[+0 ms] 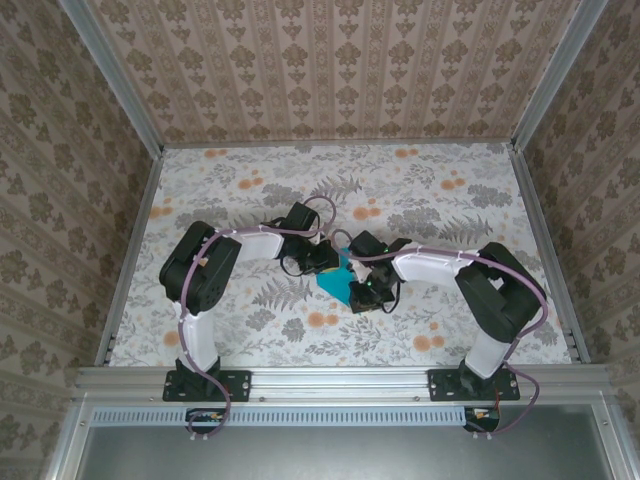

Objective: Fold a paper plane with a square sheet of paper (fold left side to right side)
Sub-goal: Fourth fold the wing at the center of the table.

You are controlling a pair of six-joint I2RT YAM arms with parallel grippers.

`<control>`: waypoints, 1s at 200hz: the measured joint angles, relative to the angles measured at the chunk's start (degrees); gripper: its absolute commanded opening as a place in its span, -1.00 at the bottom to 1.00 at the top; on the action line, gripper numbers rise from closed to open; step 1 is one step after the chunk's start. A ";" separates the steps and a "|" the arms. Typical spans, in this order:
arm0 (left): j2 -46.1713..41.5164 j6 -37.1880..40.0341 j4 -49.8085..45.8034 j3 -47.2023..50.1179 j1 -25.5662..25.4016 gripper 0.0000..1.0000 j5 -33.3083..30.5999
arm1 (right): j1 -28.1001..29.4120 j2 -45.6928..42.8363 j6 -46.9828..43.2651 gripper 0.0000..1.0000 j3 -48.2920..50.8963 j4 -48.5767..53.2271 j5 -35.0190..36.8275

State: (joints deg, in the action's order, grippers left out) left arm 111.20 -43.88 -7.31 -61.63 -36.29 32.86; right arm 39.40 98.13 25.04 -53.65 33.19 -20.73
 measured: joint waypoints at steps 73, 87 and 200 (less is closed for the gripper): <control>0.07 0.02 0.00 0.00 0.00 -0.74 0.13 | -0.22 -4.46 0.04 -0.78 1.92 4.37 -0.09; 0.07 0.02 0.00 0.00 0.00 -0.74 0.15 | -0.90 -7.69 0.28 -0.77 2.08 4.17 -1.29; 0.07 0.02 0.02 0.00 0.00 -0.74 0.17 | -4.66 0.04 9.99 -0.81 2.34 -15.10 -6.60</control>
State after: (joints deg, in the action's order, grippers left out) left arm 111.26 -43.86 -7.29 -61.63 -36.29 33.04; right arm 34.74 98.17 35.03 -51.31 18.09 -27.33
